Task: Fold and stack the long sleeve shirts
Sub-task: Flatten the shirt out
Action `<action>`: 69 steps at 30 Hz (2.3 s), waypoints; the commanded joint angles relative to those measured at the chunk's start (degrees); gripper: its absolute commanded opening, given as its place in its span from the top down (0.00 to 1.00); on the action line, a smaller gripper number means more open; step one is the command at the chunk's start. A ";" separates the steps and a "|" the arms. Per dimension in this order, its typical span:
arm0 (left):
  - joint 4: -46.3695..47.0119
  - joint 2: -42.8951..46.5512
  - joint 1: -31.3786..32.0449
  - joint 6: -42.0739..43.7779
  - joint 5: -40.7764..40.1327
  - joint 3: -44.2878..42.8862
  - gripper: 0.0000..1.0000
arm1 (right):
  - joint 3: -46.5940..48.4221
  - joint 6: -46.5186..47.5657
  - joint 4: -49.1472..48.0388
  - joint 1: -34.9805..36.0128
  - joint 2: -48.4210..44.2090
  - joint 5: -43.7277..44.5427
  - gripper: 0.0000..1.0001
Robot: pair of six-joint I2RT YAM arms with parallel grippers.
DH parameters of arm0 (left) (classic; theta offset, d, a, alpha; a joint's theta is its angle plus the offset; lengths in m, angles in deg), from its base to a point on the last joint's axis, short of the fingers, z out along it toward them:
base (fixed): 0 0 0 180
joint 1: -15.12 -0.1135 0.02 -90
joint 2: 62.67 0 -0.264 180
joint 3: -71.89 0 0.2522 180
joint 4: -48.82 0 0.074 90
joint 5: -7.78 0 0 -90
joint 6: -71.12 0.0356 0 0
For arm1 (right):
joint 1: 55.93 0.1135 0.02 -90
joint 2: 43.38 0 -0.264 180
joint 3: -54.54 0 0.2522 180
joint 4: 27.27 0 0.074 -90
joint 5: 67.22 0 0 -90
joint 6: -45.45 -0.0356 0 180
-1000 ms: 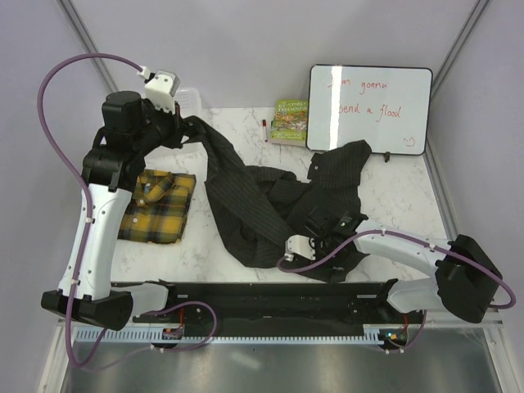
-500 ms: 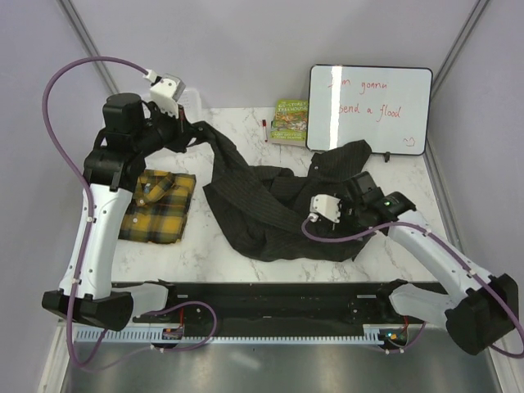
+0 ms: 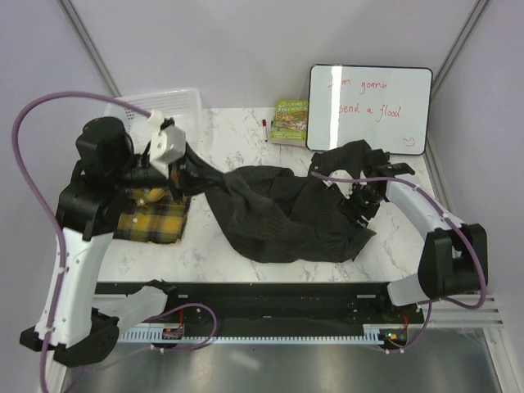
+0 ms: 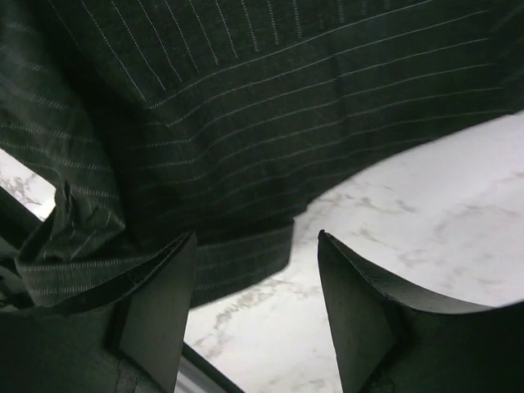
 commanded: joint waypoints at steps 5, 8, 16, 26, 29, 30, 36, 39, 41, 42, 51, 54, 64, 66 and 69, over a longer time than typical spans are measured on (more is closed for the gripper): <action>51.27 4.83 10.73 -45.22 19.51 -1.33 0.98 | -0.43 -10.11 -5.16 3.99 11.00 -0.82 0.35; 60.24 3.34 14.16 -57.69 17.50 -0.62 0.95 | -1.49 -11.60 -7.98 6.89 12.32 1.99 0.35; 32.15 6.41 17.49 -32.17 11.81 17.38 0.98 | 0.09 -10.47 -7.89 7.16 14.26 7.96 0.35; 16.48 -2.55 19.70 -5.95 -24.58 28.11 0.98 | 0.87 -11.08 -17.81 6.37 18.47 24.58 0.35; 13.41 -5.19 20.49 0.21 -35.56 31.36 0.98 | 4.37 -11.08 -19.66 3.82 19.62 27.57 0.34; 13.48 -5.54 20.49 1.87 -39.33 34.07 0.98 | 5.18 -10.64 -19.76 3.12 19.71 28.36 0.35; 5.44 -3.62 20.49 19.57 -41.61 44.53 0.98 | 9.40 -7.65 -17.40 2.41 15.41 28.12 0.32; -9.19 1.56 20.75 34.42 -28.94 46.75 0.98 | 12.03 -8.26 -10.82 2.67 11.81 21.64 0.31; -19.16 2.71 22.41 42.81 -20.93 45.44 0.98 | 12.65 -9.67 -5.81 2.94 8.82 18.45 0.30; -25.39 2.80 23.82 46.15 -19.52 43.52 0.98 | 12.39 -9.67 -4.13 3.72 7.94 15.13 0.30; -12.55 -1.23 24.13 40.30 -27.35 35.80 0.06 | -1.48 -13.70 -0.33 15.93 3.45 10.26 0.33; -12.09 -10.27 12.34 47.72 -20.31 28.68 0.16 | -4.83 -14.59 -2.61 16.65 4.85 11.75 0.34; -3.58 -27.33 5.90 75.27 -23.98 29.97 0.33 | -6.51 -12.49 -9.21 11.12 14.08 20.99 0.36; 1.23 -29.61 5.03 75.89 -23.64 30.05 0.36 | -6.50 -11.52 -9.74 9.80 14.17 21.60 0.36; 3.63 -32.86 4.93 78.79 -24.60 29.70 0.41 | -7.03 -10.20 -10.27 9.18 14.00 22.57 0.36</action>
